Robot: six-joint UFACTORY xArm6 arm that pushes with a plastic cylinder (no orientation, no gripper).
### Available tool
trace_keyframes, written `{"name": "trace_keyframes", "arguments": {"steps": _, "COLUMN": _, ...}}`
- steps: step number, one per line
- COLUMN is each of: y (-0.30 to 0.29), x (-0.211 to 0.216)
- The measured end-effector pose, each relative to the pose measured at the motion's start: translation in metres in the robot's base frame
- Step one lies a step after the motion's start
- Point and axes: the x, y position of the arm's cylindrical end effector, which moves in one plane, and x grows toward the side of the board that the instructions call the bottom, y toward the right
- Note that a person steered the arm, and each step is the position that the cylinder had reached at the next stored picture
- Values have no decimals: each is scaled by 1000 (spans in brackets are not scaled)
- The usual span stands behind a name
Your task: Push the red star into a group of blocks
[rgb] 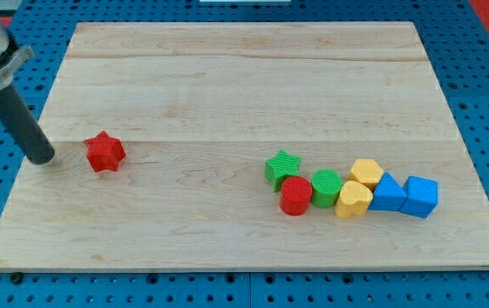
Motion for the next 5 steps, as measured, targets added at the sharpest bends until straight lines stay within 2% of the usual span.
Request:
{"name": "trace_keyframes", "arguments": {"steps": 2, "y": 153, "x": -1}}
{"name": "trace_keyframes", "arguments": {"steps": 3, "y": 176, "x": 14}}
{"name": "trace_keyframes", "arguments": {"steps": 4, "y": 88, "x": 13}}
{"name": "trace_keyframes", "arguments": {"steps": 5, "y": 105, "x": 35}}
